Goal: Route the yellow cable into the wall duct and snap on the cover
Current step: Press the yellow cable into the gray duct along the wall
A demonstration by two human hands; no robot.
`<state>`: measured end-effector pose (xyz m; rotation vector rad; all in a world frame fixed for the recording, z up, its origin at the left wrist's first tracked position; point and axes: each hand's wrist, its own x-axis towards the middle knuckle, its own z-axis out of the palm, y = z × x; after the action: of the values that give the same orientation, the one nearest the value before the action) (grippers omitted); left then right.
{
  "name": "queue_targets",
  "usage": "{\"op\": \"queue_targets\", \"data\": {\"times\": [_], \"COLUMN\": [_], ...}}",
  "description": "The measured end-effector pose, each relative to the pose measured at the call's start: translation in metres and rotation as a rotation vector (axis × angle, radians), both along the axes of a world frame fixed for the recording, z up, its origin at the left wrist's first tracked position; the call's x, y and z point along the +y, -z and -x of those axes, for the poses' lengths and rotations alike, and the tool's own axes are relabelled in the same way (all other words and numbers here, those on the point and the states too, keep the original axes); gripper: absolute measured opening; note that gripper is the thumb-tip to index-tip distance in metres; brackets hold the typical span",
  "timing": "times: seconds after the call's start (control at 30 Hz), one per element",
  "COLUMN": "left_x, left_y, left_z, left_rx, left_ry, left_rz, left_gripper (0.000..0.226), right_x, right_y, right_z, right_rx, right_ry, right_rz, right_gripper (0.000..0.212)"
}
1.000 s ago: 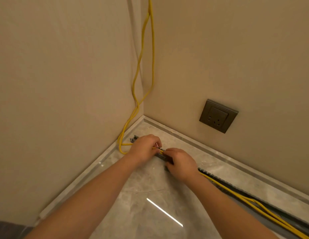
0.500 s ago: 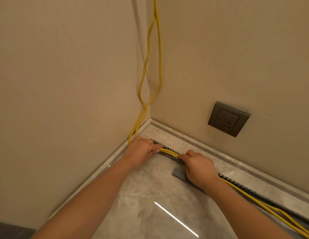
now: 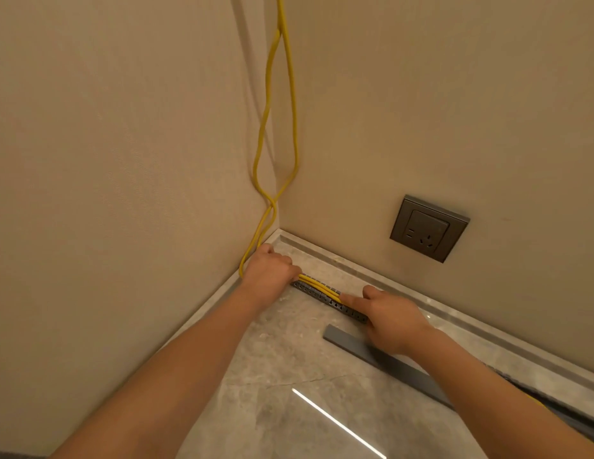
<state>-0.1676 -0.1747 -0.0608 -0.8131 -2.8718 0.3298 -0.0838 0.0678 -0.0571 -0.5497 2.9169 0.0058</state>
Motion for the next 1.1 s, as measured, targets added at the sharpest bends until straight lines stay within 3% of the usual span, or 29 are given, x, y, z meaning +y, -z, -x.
{"op": "queue_targets", "data": {"times": [0.2, 0.3, 0.53, 0.67, 0.8, 0.9, 1.1], "left_x": [0.006, 0.006, 0.01, 0.014, 0.019, 0.018, 0.022], "left_y": [0.001, 0.004, 0.005, 0.014, 0.018, 0.021, 0.019], "left_z": [0.007, 0.009, 0.005, -0.013, -0.035, -0.039, -0.043], "left_rx": [-0.067, -0.084, -0.037, 0.003, 0.061, 0.097, 0.179], "left_ry": [-0.136, -0.162, -0.1, -0.119, -0.134, -0.136, -0.106], "left_rz": [-0.211, -0.287, -0.256, -0.169, -0.143, -0.097, -0.155], "left_gripper": [0.03, 0.022, 0.018, 0.024, 0.006, 0.008, 0.005], "right_x": [0.006, 0.007, 0.0, -0.002, -0.01, -0.016, -0.028], "right_y": [-0.001, -0.002, 0.001, 0.002, 0.002, 0.006, 0.002], "right_z": [-0.001, -0.003, -0.004, -0.007, -0.008, -0.012, -0.007], "right_rx": [-0.012, -0.016, -0.002, 0.043, 0.111, 0.122, 0.094], "right_ry": [-0.034, -0.039, 0.009, 0.002, -0.001, -0.045, 0.05], "right_rz": [-0.015, -0.02, -0.042, -0.036, -0.095, -0.086, -0.033], "right_gripper": [0.068, 0.073, 0.068, 0.054, 0.049, 0.052, 0.043]}}
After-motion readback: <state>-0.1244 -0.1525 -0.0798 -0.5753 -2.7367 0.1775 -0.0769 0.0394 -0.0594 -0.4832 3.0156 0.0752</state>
